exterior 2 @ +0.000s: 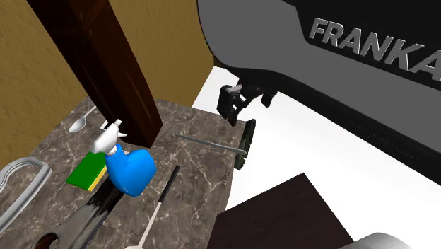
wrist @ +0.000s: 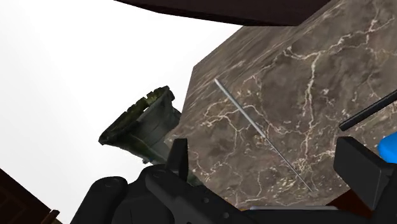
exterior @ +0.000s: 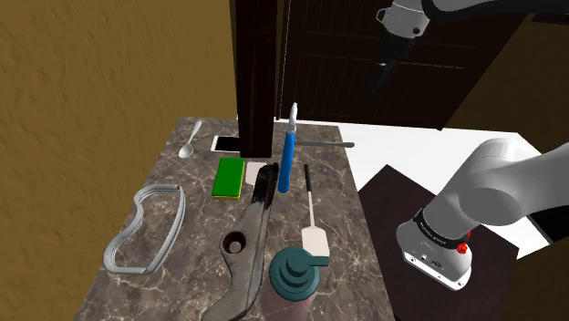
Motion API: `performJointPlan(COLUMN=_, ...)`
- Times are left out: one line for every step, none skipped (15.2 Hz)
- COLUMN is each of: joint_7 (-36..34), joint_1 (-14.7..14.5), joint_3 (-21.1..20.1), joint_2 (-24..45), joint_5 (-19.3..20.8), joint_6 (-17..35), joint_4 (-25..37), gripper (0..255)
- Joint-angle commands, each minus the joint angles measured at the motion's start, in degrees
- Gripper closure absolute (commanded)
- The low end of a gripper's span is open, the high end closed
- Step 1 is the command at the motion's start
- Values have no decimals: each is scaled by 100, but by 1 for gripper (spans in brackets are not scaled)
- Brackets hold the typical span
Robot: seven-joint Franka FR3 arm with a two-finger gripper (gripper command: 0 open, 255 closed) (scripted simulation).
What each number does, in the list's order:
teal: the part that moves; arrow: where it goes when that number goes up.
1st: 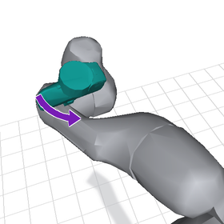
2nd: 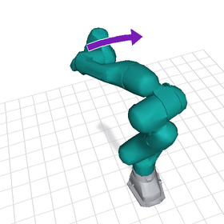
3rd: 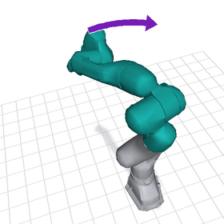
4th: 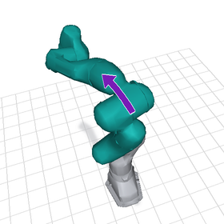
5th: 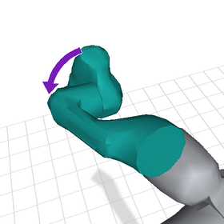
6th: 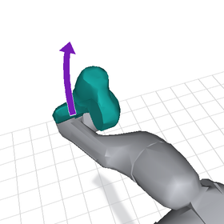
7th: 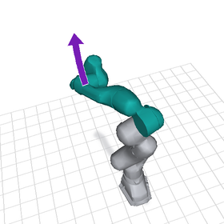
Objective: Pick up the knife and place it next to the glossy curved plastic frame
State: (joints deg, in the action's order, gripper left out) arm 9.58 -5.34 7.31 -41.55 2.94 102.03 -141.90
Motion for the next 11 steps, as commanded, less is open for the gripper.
performJointPlan(joint_7=462, joint_1=-191, joint_3=87, joint_2=243, joint_5=45, joint_6=428, joint_4=-176, gripper=0)
performJointPlan(joint_7=684, joint_1=-281, joint_3=133, joint_2=369, joint_5=68, joint_6=633, joint_4=-257, gripper=0)
performJointPlan(joint_7=905, joint_1=-370, joint_3=177, joint_2=501, joint_5=87, joint_6=838, joint_4=-332, gripper=0)
performJointPlan(joint_7=1127, joint_1=-461, joint_3=220, joint_2=640, joint_5=104, joint_6=1043, joint_4=-401, gripper=0)
performJointPlan(joint_7=1348, joint_1=-553, joint_3=263, joint_2=784, joint_5=119, joint_6=1249, joint_4=-466, gripper=0)
performJointPlan(joint_7=1567, joint_1=-647, joint_3=307, joint_2=934, joint_5=133, joint_6=1456, joint_4=-524, gripper=0)
performJointPlan(joint_7=1789, joint_1=-740, joint_3=348, joint_2=1090, joint_5=142, joint_6=1662, joint_4=-578, gripper=0)
performJointPlan(joint_7=2011, joint_1=-831, joint_3=386, joint_2=1251, joint_5=147, joint_6=1869, joint_4=-626, gripper=0)
performJointPlan(joint_7=2234, joint_1=-924, joint_3=423, joint_2=1417, joint_5=149, joint_6=2076, joint_4=-669, gripper=0)
performJointPlan(joint_7=2458, joint_1=-1017, joint_3=458, joint_2=1589, joint_5=147, joint_6=2282, joint_4=-708, gripper=0)
performJointPlan(joint_7=2683, joint_1=-1109, joint_3=489, joint_2=1764, joint_5=139, joint_6=2488, joint_4=-741, gripper=0)
